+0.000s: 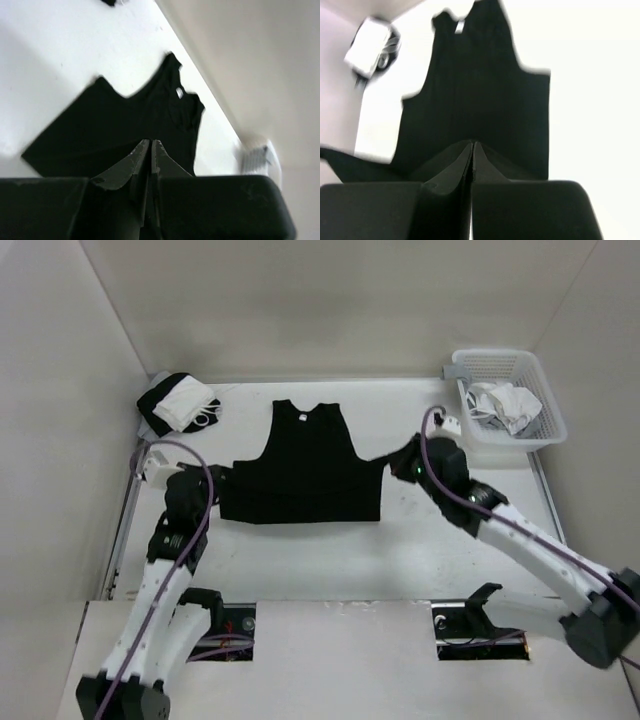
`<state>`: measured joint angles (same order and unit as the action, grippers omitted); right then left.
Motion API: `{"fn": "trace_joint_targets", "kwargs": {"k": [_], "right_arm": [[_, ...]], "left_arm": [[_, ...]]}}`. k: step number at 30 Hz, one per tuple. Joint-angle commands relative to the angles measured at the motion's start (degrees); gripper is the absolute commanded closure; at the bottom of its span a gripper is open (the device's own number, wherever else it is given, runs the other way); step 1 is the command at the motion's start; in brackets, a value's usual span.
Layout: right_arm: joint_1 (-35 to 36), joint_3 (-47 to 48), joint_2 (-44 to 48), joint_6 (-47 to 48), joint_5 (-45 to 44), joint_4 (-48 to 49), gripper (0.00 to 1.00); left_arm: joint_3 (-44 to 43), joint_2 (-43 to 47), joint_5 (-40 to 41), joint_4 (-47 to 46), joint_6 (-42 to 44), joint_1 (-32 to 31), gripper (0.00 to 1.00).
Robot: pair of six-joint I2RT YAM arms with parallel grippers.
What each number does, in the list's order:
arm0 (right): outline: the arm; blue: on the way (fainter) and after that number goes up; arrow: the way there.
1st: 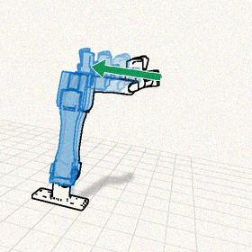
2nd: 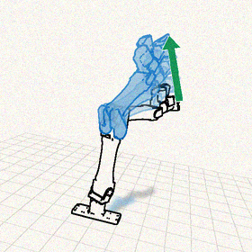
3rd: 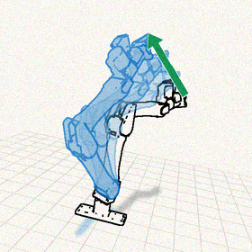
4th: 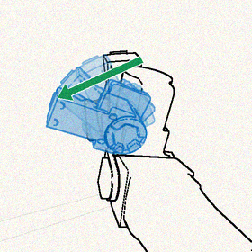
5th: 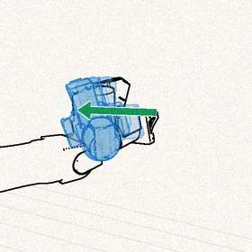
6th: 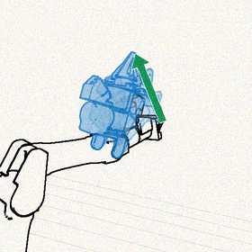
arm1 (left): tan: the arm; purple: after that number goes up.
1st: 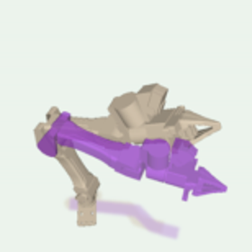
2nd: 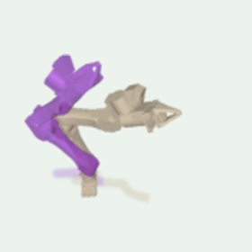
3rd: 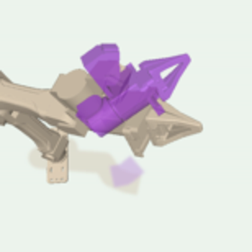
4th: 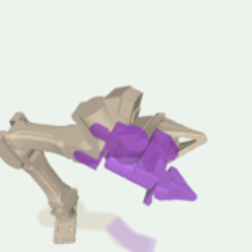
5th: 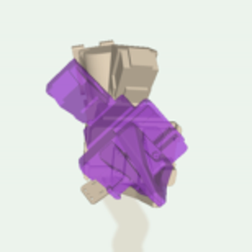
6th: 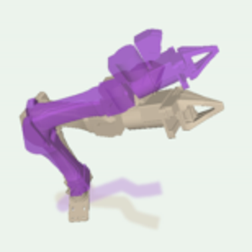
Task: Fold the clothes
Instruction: Fold the tank top
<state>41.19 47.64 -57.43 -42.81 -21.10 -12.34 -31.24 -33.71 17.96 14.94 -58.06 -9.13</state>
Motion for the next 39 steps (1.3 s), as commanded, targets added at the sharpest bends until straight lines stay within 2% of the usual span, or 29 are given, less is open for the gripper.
{"fn": "trace_joint_targets", "kwargs": {"k": [1,8,13,15,17,18,20,21,23,27,29,31,32,35,39], "right_arm": [[-10.10,8.41,-12.14,7.13,14.04,15.23,1.00],[-19.78,28.19,-37.55,6.69,21.62,18.40,1.00],[-23.56,42.51,-53.37,5.37,22.95,17.96,1.00],[-24.36,47.26,-57.86,4.23,23.56,17.44,1.00],[-24.97,50.96,-61.74,1.86,22.86,17.61,0.99],[-25.06,51.85,-63.06,1.07,22.77,17.79,0.93],[-25.06,52.47,-64.03,0.36,22.16,18.05,0.73],[-24.98,52.04,-63.69,0.88,21.98,17.88,0.67],[-24.80,47.40,-60.36,2.81,21.46,18.14,0.60],[-23.14,31.86,-49.47,4.22,16.72,20.76,0.58],[-21.90,22.71,-43.58,4.05,15.83,24.54,0.70],[-20.15,13.05,-37.52,3.00,15.92,28.23,0.96],[-19.10,8.83,-35.14,2.64,16.18,29.29,1.00],[-16.28,0.55,-30.83,1.59,15.48,30.88,1.00],[-14.87,-8.33,-25.38,-1.31,14.33,34.30,0.89]], "left_arm": [[-5.48,-13.69,2.44,-21.84,0.23,3.18,0.95],[-19.71,-44.64,-0.63,-34.35,0.67,7.41,0.94],[-31.75,-62.84,-0.73,-37.96,1.46,7.76,0.92],[-35.45,-67.51,-0.99,-38.14,2.42,7.77,0.87],[-37.92,-70.86,-0.99,-38.75,3.56,7.68,0.78],[-38.19,-71.40,-1.25,-39.11,3.92,7.59,0.73],[-36.71,-69.92,-1.43,-40.16,4.71,7.50,0.64],[-34.78,-67.99,-1.78,-40.69,4.89,7.41,0.63],[-28.29,-61.24,-1.79,-42.53,5.76,5.67,0.64],[-14.49,-51.56,-0.82,-44.12,6.91,1.36,0.65],[-6.93,-48.48,-0.55,-43.68,6.65,-0.40,0.67],[-0.43,-46.63,-0.81,-42.98,5.51,-0.85,0.67],[1.69,-45.83,-1.34,-42.28,4.20,-0.67,0.68],[6.53,-42.93,-4.23,-40.08,2.43,1.16,0.66],[10.06,-41.87,-10.47,-38.76,0.50,5.29,0.62]]}}
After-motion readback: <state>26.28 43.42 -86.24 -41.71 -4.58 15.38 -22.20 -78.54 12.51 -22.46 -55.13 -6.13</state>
